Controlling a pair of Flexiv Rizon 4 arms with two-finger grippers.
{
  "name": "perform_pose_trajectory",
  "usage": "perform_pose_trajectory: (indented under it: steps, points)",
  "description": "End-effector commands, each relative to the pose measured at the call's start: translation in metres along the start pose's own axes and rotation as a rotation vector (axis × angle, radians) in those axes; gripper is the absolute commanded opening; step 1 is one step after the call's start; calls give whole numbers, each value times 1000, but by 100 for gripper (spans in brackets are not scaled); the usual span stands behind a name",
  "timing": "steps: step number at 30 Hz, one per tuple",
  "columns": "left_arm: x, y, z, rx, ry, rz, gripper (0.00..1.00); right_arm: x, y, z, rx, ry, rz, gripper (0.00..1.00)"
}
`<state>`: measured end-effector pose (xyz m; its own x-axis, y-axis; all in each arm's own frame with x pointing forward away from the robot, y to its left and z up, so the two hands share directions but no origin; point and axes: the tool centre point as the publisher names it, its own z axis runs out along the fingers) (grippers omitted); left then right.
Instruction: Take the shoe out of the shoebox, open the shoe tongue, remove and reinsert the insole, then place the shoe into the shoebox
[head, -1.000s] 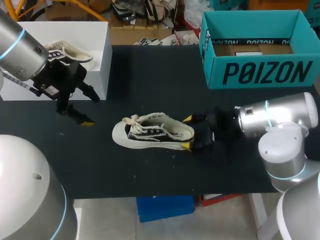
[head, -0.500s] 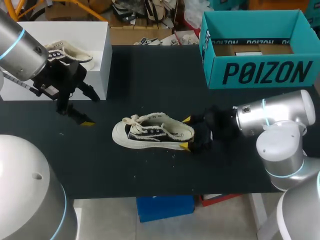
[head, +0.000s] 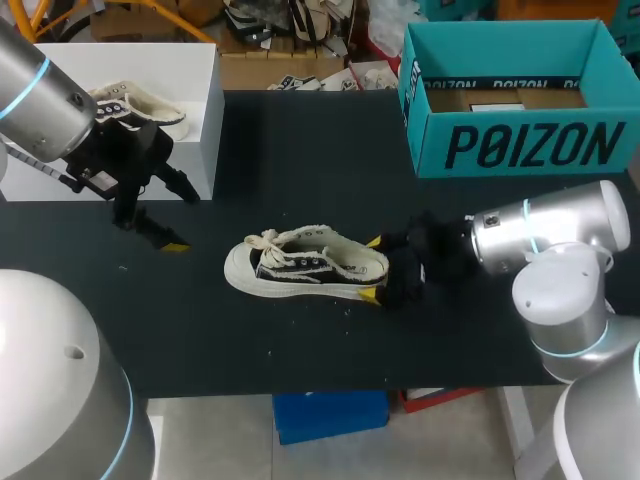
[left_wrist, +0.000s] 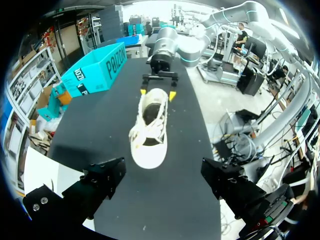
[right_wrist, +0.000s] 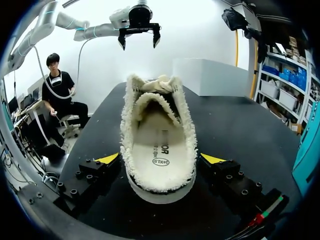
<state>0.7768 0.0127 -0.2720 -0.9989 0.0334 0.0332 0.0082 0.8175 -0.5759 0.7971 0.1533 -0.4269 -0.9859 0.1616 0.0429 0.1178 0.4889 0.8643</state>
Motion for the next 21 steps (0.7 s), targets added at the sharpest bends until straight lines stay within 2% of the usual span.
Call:
perform_pose_trajectory:
  steps: [1, 21]
  points:
    - [0, 1, 2, 0, -3, 2, 100, -1, -1, 4, 1, 2, 0, 100]
    - [0, 1, 2, 0, -3, 2, 100, -1, -5, 9, 46, 23, 7, 100]
